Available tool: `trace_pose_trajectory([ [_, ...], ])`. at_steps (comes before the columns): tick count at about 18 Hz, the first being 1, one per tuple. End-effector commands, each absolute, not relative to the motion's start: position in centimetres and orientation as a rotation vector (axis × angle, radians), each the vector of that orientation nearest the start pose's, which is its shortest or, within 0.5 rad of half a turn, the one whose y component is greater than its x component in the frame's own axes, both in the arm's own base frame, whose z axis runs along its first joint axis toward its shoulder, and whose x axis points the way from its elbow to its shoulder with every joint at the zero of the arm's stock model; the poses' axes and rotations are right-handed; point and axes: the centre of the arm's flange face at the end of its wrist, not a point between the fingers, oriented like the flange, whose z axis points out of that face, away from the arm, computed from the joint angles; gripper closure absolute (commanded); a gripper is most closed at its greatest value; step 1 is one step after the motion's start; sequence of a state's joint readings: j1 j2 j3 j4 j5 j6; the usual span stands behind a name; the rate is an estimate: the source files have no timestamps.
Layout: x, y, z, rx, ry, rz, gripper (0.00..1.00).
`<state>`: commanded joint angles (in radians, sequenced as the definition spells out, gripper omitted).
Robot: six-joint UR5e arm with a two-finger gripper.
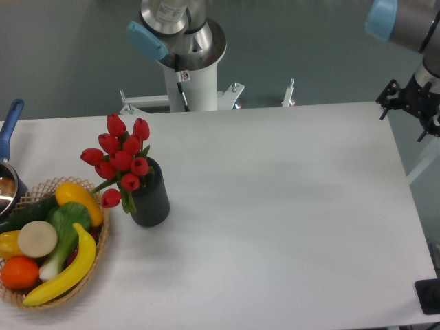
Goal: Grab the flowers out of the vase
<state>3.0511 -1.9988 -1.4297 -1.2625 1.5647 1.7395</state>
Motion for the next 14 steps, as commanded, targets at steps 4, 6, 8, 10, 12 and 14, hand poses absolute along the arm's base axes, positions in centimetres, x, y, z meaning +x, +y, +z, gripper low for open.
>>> trace_pose_trajectory([
  [4, -63.5, 19.3, 33.6, -3.102, 0.429, 0.015, 0.00],
  [6, -63.4, 19.3, 33.8, -3.097, 0.428, 0.023, 0.00],
  [8, -63.3, 19.4, 33.8, -3.080, 0.404, 0.019, 0.00],
  [10, -63.4, 19.2, 33.7, -3.061, 0.371, 0.015, 0.00],
  [12, -62.7, 19.0, 33.5, -3.053, 0.301, 0.000, 0.00],
  [14, -61.2, 18.9, 33.8, -3.007, 0.184, -0.018, 0.00],
])
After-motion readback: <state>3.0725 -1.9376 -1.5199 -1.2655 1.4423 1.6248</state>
